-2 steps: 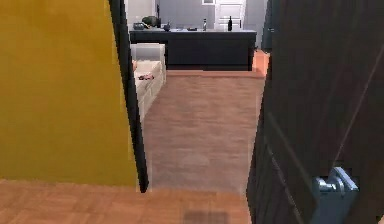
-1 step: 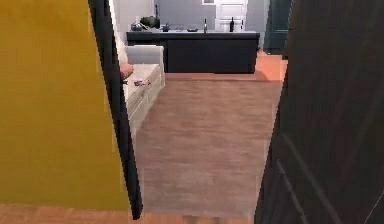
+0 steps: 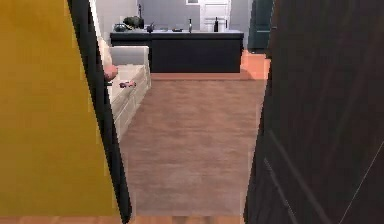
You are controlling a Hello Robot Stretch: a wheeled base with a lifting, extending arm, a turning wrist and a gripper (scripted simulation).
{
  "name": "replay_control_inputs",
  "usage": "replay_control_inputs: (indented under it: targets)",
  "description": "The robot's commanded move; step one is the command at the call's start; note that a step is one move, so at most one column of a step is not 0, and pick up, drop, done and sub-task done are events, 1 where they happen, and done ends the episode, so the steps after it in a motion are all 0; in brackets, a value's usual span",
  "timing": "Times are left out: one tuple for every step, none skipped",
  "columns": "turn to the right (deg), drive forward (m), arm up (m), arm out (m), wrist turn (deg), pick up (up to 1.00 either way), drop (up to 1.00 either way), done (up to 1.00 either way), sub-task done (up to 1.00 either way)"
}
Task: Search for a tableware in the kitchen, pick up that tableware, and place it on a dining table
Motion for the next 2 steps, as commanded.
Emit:
replay_control_inputs:
  targets:
    - [0.0, 1.0, 0.0, 0.0, 0.0, 0.0, 0.0, 0.0, 0.0]
    - [0.0, 1.0, 0.0, 0.0, 0.0, 0.0, 0.0, 0.0, 0.0]
